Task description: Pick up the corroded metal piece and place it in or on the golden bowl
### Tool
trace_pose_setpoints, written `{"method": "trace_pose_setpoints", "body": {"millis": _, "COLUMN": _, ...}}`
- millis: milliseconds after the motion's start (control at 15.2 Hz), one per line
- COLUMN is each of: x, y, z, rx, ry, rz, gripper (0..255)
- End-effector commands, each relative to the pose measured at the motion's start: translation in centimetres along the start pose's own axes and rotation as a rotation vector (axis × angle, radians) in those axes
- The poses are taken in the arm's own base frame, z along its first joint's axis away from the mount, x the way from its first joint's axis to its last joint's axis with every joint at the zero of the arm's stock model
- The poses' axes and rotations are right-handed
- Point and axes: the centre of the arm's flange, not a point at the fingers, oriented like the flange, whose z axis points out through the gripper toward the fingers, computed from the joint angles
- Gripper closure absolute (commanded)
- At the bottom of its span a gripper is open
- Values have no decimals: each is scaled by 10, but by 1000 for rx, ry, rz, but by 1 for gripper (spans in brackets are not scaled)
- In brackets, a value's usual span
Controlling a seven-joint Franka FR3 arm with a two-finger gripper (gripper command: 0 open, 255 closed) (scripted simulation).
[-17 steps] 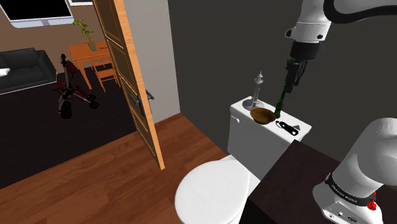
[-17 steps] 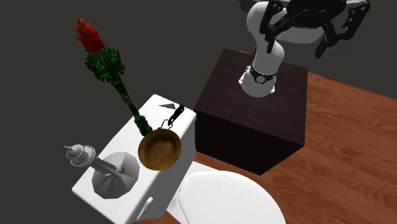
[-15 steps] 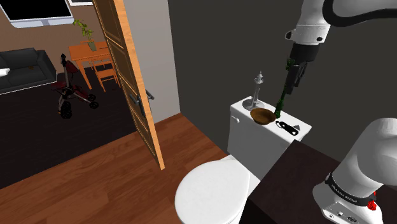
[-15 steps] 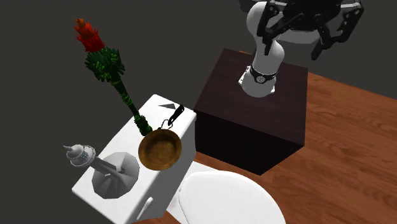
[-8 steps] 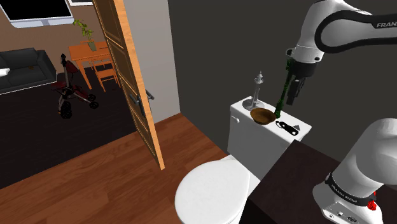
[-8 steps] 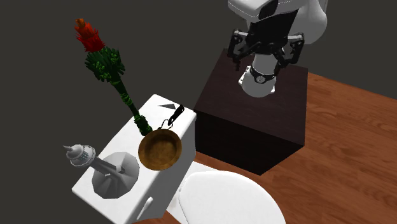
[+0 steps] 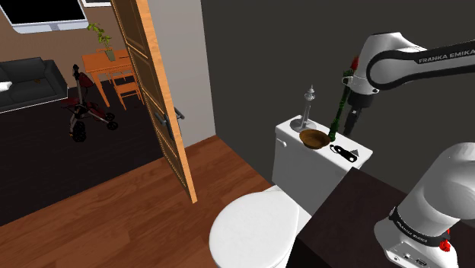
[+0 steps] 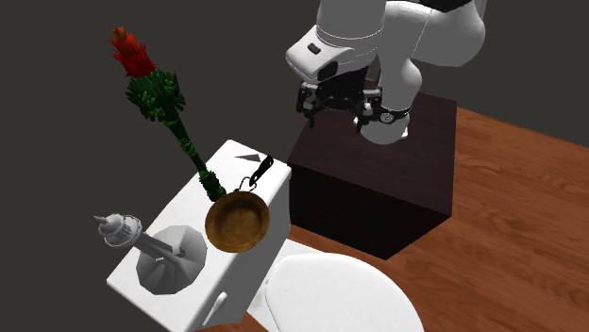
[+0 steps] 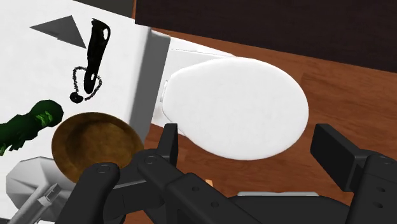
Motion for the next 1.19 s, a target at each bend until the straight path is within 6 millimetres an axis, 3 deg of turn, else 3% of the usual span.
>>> {"method": "trace_pose_setpoints", "body": {"millis": 0, "x": -2, "y": 15, "z": 20, "rx": -7, "ry": 4, "rz": -12, "gripper": 0}}
{"method": "trace_pose_setpoints", "body": {"millis": 1122, "x": -9, "y": 162, "z": 182, "rx": -61, "ry": 19, "rz": -95, "gripper": 0}}
